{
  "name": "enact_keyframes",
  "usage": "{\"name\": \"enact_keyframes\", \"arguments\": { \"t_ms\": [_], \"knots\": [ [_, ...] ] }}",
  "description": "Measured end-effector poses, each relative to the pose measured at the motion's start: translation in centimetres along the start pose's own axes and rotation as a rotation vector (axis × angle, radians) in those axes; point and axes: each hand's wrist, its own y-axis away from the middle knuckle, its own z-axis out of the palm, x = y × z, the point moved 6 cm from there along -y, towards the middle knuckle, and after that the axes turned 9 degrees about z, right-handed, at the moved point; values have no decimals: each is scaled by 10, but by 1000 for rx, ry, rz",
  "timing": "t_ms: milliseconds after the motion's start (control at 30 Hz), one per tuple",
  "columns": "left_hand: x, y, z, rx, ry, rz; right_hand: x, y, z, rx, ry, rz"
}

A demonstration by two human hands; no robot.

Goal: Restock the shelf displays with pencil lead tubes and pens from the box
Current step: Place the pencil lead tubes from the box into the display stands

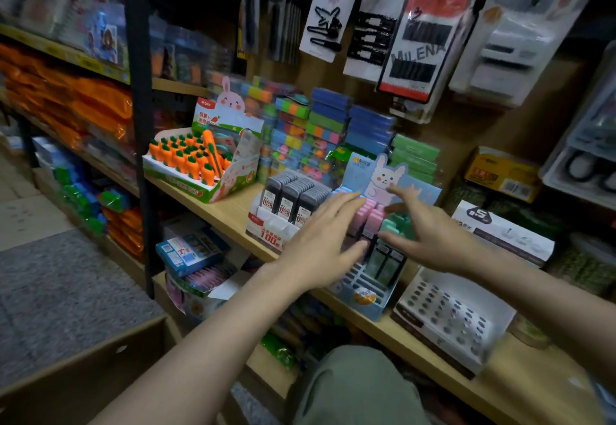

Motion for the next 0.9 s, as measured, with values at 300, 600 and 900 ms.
{"name": "enact_keyframes", "arguments": {
  "t_ms": [300,600,900],
  "knots": [
    [-1,-44,22,-140,-90,-68,5,-1,2,-26,46,-89],
    [-15,-40,19,-169,-6,-167,18,-5,4,-35,33,-75],
    [-6,22,-14,66,-146,-13,-33,21,-2,127,-144,-267]
  ]
}}
